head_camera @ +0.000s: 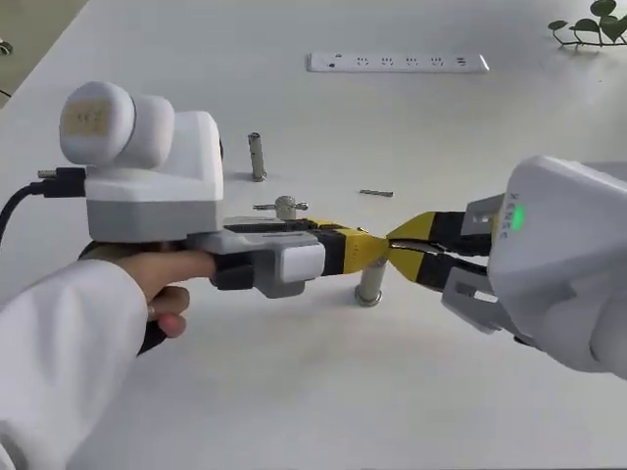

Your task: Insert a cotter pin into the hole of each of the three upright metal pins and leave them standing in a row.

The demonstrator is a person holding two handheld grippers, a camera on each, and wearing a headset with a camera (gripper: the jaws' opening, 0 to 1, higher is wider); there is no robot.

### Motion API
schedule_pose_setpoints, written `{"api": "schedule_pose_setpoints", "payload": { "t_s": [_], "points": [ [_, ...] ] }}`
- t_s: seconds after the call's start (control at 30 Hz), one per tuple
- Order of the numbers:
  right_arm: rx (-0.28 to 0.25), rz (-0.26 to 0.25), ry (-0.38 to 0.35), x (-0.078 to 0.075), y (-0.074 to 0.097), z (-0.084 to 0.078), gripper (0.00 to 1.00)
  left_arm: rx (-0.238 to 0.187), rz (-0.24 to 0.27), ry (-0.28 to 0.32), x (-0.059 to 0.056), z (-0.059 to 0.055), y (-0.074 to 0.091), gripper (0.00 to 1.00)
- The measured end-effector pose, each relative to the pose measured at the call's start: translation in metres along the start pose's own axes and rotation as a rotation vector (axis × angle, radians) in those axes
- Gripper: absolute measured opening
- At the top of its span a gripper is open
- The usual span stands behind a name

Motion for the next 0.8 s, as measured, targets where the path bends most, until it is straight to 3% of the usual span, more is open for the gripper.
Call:
{"api": "schedule_pose_setpoints", "payload": {
  "t_s": [0.2,0.5,0.6,0.8],
  "points": [
    [0.006,-0.009,0.011,0.0019,0.0012,-0.0005,0.0,0.018,-0.017,0.041,-0.0008,-0.0013,-0.0028,0.01],
    [0.006,0.002,0.024,0.0059,0.0017,-0.002,0.0,0.05,-0.025,0.093,-0.0003,-0.004,-0.0023,0.01],
    [0.004,0.002,0.03,0.0062,0.0012,-0.0019,0.0,0.067,-0.017,0.041,-0.0015,-0.0033,-0.0019,0.01],
    [-0.005,0.004,0.032,0.0047,0.0009,-0.0014,0.0,0.07,-0.01,0.047,-0.0023,-0.0014,-0.0013,0.0]
  ]
}}
Point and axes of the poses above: the centre of the closed fingertips' face, and the gripper's own axes: y roughly backward along the fingers, x roughly to its left, z roughly out of its top, the point moved 8 cm from there along y, roughly backward along the fingers, and after that the axes turned 13 degrees about -z, right-handed, at the moved point
